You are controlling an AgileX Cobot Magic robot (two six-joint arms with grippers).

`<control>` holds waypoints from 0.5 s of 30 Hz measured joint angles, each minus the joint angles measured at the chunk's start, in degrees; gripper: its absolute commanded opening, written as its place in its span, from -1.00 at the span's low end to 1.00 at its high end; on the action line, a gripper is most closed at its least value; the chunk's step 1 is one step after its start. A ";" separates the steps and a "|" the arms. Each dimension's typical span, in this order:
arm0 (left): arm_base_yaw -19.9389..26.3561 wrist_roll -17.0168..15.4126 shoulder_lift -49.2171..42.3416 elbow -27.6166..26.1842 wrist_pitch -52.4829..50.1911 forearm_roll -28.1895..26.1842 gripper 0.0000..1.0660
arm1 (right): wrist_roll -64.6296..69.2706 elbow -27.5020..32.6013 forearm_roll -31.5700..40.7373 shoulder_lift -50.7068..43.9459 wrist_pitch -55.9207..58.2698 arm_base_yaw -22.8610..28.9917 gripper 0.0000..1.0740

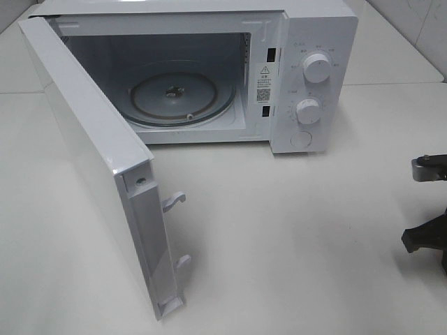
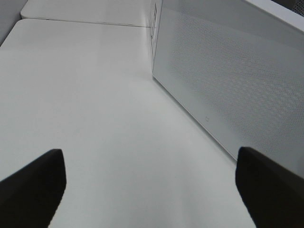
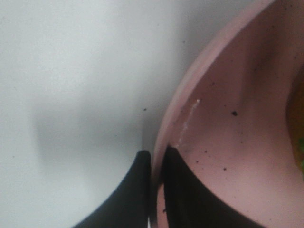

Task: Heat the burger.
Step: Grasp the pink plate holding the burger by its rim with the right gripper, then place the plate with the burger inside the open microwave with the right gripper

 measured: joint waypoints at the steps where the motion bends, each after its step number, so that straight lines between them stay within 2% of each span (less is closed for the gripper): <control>1: 0.00 0.00 0.00 0.00 0.00 0.00 0.66 | 0.00 0.00 0.00 0.00 0.00 0.00 -1.00; 5: 0.00 0.00 0.00 0.00 0.00 0.00 0.66 | 1.66 -0.34 -1.38 0.00 1.03 0.06 -1.00; 15: 0.00 0.00 0.00 0.00 0.00 0.00 0.66 | 9.74 -0.34 -8.71 -3.78 3.95 4.35 -1.00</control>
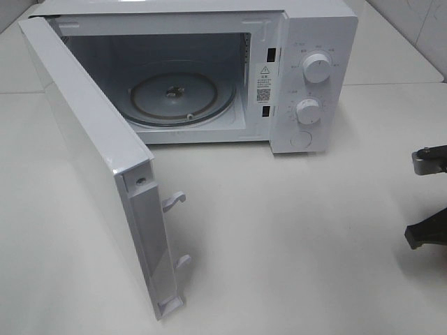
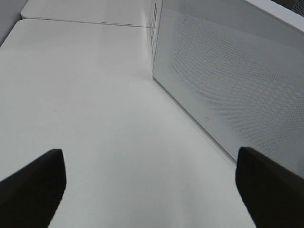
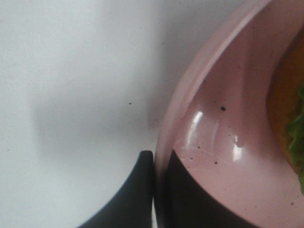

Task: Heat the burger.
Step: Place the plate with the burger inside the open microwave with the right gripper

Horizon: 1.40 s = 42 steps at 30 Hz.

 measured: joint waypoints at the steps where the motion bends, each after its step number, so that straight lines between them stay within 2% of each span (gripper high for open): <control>1: 0.00 0.00 0.00 0.00 0.00 0.00 0.66 | 1.32 0.00 -1.09 -0.86 0.46 0.23 -1.00; 10: 0.00 0.00 0.00 0.00 0.00 0.00 0.66 | 3.67 0.00 -3.50 -5.10 3.09 0.23 -1.00; 15: 0.00 0.00 0.00 0.00 0.00 0.00 0.66 | 3.84 0.06 -5.27 -7.28 5.90 2.52 -1.00; 30: 0.00 0.00 0.00 0.00 0.00 0.00 0.66 | 4.87 0.06 -9.22 -13.64 13.06 15.30 -1.00; 42: 0.00 0.00 0.00 0.00 0.00 0.00 0.66 | 4.81 0.06 -10.60 -14.73 17.82 26.13 -1.00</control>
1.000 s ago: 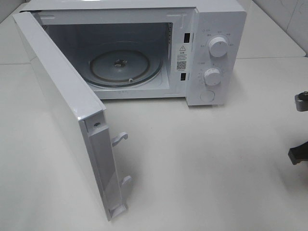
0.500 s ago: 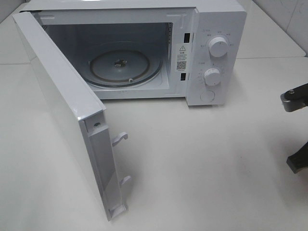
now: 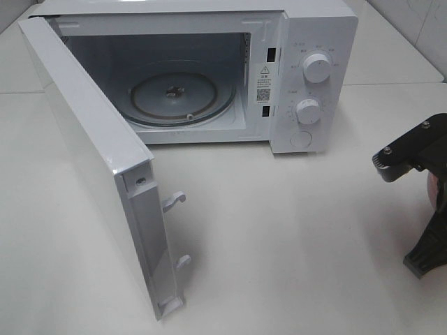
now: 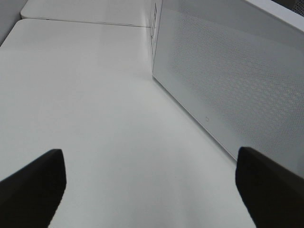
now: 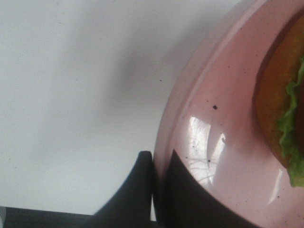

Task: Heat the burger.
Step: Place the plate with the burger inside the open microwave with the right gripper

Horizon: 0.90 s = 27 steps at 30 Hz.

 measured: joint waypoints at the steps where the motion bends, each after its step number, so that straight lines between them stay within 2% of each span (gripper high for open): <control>1: 0.00 0.00 0.00 0.00 0.00 0.00 0.66 | 0.00 0.00 0.00 0.00 0.00 0.00 -1.00; 5: 0.00 0.00 0.00 0.00 0.00 0.00 0.66 | 0.00 0.00 0.00 -0.34 0.80 5.79 -1.00; 11: 0.00 0.00 0.00 0.00 0.00 0.00 0.66 | -0.06 0.00 0.00 -0.34 1.95 8.82 -1.00; 13: 0.00 0.00 0.00 0.00 0.00 0.00 0.66 | -0.06 0.00 0.06 -0.40 2.98 12.78 -1.00; 16: 0.00 0.00 0.00 0.00 0.00 0.00 0.66 | -0.06 0.00 0.06 -0.40 2.98 13.64 -1.00; 18: 0.00 0.00 0.00 0.00 0.00 0.00 0.66 | -0.11 0.00 0.00 -0.40 2.92 17.70 -1.00; 21: 0.00 0.00 0.00 0.00 0.00 0.00 0.66 | -0.74 0.00 0.00 -0.40 2.98 20.45 -1.00; 27: 0.00 0.00 0.00 0.00 0.00 0.00 0.66 | -2.86 0.00 0.00 -0.40 2.92 23.43 -1.00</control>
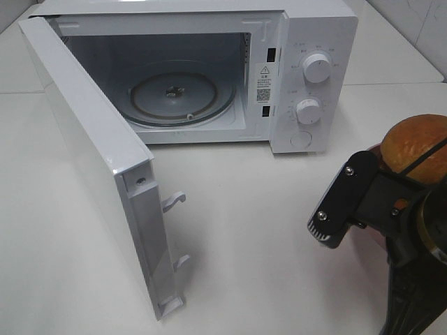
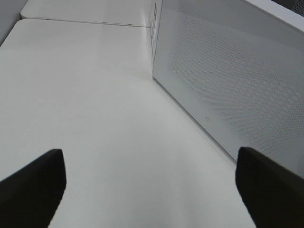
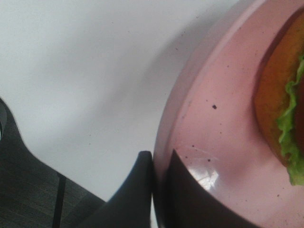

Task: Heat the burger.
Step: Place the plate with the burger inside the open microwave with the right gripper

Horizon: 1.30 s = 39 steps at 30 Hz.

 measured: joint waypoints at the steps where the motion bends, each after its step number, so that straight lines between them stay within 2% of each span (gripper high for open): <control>1: 0.00 0.00 0.00 0.00 0.00 0.00 0.66 | -0.40 0.00 0.00 0.00 0.00 0.29 -1.00; 10: 0.00 0.00 0.00 0.00 0.00 0.00 0.66 | -5.96 0.00 -1.03 0.00 -1.38 0.63 -1.00; 19: 0.00 0.00 0.00 0.00 0.00 0.00 0.66 | -21.14 0.00 -2.69 0.00 -8.37 0.63 -1.00; 39: 0.00 0.00 0.00 0.00 0.00 0.00 0.66 | -43.83 0.17 -5.56 0.00 -18.45 0.23 -0.99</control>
